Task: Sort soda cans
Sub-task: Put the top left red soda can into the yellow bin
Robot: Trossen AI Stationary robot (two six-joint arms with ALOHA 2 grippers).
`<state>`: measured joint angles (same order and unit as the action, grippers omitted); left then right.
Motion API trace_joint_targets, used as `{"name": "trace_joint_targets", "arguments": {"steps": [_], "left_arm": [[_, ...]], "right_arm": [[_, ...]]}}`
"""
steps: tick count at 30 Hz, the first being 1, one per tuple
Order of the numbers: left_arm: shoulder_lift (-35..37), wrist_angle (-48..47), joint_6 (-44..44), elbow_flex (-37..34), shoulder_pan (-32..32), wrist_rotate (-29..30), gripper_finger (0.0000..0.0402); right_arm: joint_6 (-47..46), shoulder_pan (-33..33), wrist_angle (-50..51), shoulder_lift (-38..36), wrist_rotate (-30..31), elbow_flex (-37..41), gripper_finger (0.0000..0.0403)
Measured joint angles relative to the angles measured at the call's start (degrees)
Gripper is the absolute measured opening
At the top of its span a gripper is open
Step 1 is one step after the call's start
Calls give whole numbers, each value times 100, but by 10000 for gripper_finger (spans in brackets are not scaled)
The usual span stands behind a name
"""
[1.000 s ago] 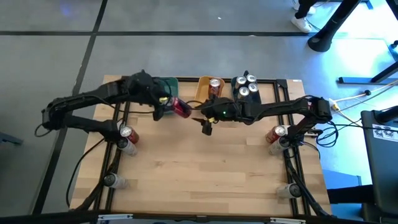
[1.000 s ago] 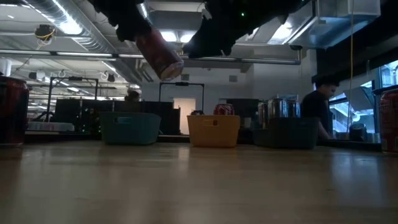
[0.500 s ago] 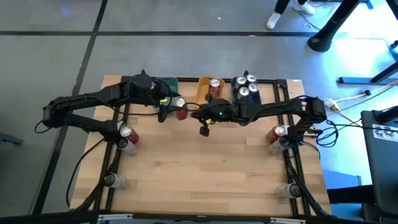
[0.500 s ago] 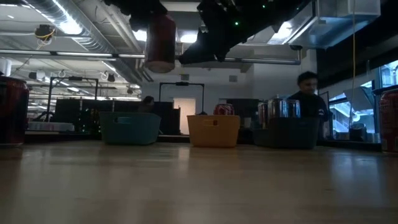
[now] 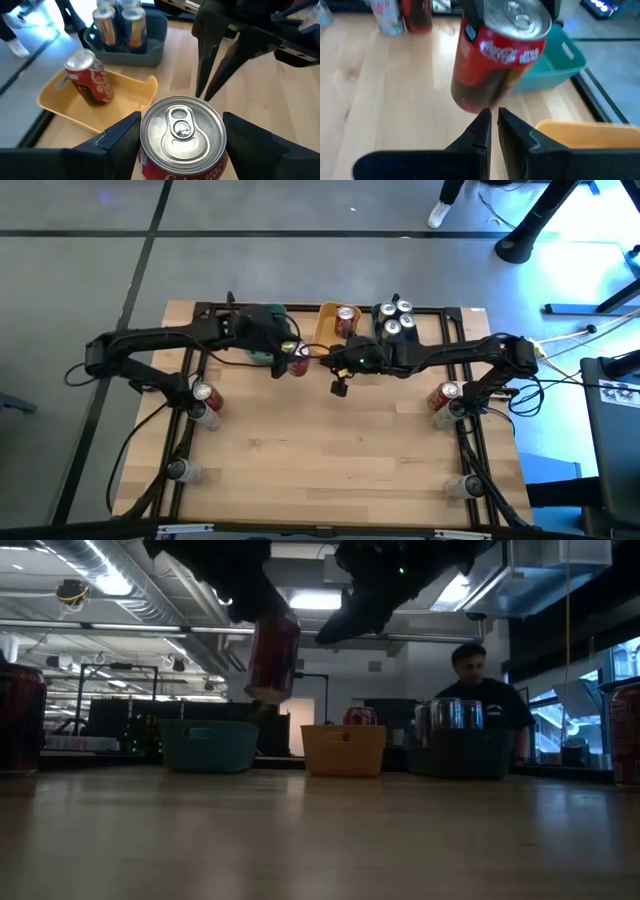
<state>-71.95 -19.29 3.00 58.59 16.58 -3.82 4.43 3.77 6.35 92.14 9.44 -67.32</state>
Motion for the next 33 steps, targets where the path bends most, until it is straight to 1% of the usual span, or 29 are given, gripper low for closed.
{"name": "trace_joint_targets", "arguments": {"steps": [8,14,16,25,27,33], "left_arm": [[-521,59,-32,0,-9,0,249],[-829,280,17,-24,-17,-1,250],[-854,604,43,-208,-41,4,250],[-874,2588,-132,-1408,-200,-6,250],[-874,2805,-149,-1604,-208,-6,250],[-878,2891,-146,-1856,-201,-4,251]], "right_arm": [[-76,-1,-67,0,54,271,33],[-117,0,-61,0,54,422,33],[-118,-2,-88,0,56,465,33],[-246,0,-277,0,56,694,33],[-247,-1,-344,0,56,703,33],[-245,-1,-392,0,56,703,33]]}}
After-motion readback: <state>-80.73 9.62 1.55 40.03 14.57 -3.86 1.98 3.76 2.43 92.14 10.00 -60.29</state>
